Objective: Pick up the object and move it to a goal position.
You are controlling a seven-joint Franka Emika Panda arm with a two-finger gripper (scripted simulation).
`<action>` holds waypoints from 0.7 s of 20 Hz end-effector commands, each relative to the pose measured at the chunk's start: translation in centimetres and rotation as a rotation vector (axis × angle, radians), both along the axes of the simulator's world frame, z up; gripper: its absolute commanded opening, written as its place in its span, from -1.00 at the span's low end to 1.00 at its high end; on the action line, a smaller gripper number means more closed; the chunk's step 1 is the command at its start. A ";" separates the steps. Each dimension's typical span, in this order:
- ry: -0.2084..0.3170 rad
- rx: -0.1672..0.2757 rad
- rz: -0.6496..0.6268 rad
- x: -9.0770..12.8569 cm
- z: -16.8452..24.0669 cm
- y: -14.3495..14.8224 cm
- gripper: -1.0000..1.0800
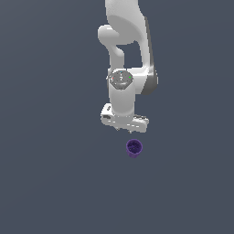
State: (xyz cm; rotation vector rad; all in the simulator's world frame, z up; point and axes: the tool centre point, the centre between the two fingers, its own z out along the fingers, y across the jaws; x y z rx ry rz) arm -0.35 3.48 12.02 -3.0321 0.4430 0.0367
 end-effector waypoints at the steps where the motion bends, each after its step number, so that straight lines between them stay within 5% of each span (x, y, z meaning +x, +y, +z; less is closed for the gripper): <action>1: -0.014 0.020 -0.088 0.6 -0.5 0.4 0.23; 14: -0.059 0.102 -0.443 3.0 -2.3 1.7 0.23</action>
